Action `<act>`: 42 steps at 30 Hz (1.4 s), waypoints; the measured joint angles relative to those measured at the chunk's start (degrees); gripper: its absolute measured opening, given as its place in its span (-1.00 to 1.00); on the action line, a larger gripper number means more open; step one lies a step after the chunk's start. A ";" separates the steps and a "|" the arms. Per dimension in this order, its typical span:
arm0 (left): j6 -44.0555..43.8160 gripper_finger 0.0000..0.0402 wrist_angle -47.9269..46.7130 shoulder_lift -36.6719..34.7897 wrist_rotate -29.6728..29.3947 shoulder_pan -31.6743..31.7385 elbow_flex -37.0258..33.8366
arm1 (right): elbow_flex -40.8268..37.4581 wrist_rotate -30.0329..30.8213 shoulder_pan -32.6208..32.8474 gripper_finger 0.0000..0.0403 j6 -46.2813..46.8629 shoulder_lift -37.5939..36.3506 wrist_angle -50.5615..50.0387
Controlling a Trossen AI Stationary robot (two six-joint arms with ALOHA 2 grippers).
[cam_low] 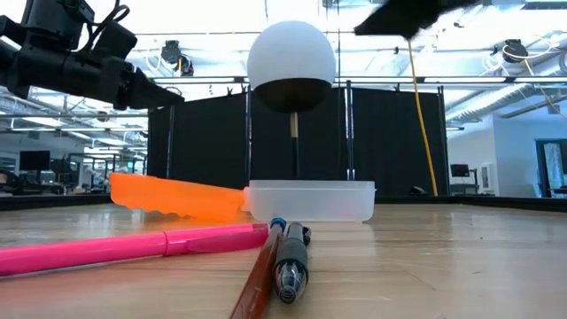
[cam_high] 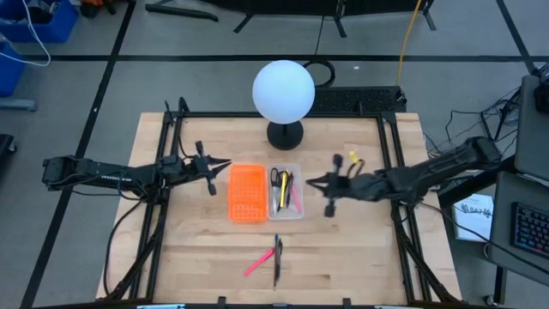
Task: Pick & place school supplies into a supply box
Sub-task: Put the pink highlighter into the supply box
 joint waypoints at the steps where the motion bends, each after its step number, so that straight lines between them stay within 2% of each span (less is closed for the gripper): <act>1: -0.29 -0.79 0.00 0.00 0.87 0.00 0.00 | -3.57 0.14 -0.14 -0.98 1.04 -3.24 2.31; 6: -4.18 -0.79 -1.31 0.00 4.69 -0.02 0.00 | -21.59 0.21 -0.40 -1.00 3.34 -16.29 17.29; 8: -5.91 -0.79 -1.54 0.00 5.44 -0.02 0.00 | -26.65 0.24 -0.44 -1.00 3.68 -20.19 22.55; 11: -8.73 -0.79 -1.72 0.00 5.53 -0.04 0.00 | -32.03 0.09 -0.42 -1.00 4.85 -25.15 25.04; 16: -9.49 -0.79 -2.03 0.00 5.40 -0.04 0.00 | -36.94 -1.67 -0.64 -1.00 3.25 -30.82 25.12; 23: -13.31 -0.79 -2.75 0.00 5.35 -0.07 0.00 | -40.55 -10.37 -1.51 -1.00 -0.31 -32.67 26.47; 31: -25.27 -0.80 -4.68 0.00 3.80 -0.11 0.07 | -41.38 -10.40 -1.54 -1.00 -3.78 -32.70 28.67; 34: -30.90 -0.90 -12.59 0.01 0.61 -0.91 3.06 | -41.43 -10.41 -1.54 -1.00 -6.75 -32.69 28.82; 37: -33.77 -0.97 -27.09 0.02 -1.80 -3.90 10.53 | -41.45 -10.43 -1.54 -1.00 -9.65 -32.68 29.30; 42: -39.51 -0.98 -47.63 3.26 -11.93 -15.08 26.15 | -41.51 -10.45 -1.54 -1.00 -12.14 -32.68 30.85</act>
